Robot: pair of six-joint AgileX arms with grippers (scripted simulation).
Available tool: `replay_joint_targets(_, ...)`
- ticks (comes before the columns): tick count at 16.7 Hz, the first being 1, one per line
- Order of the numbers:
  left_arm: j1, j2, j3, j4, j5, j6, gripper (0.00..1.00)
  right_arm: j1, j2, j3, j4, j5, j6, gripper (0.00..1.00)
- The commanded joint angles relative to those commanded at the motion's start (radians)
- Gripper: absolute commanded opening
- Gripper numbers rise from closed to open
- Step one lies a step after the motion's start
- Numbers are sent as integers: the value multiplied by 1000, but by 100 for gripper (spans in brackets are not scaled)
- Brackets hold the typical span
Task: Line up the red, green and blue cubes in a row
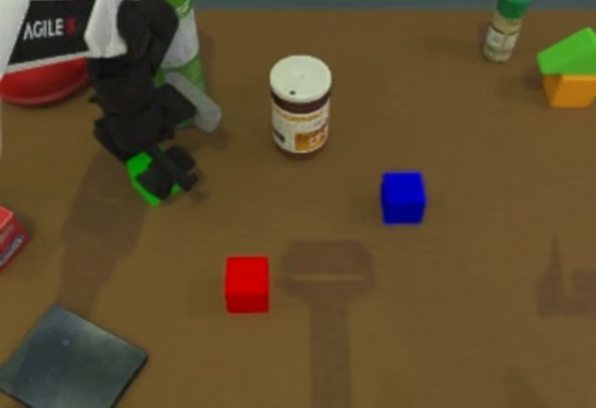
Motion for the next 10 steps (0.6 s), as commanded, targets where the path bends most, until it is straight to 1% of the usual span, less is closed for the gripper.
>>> replay_joint_targets(4, 0, -15, 14, -22, 3, 1, 0, 0, 0, 0, 0, 0, 0, 100)
replay_joint_targets(10, 18, -81, 131, -211, 3, -3, 0, 0, 0, 0, 0, 0, 0, 100)
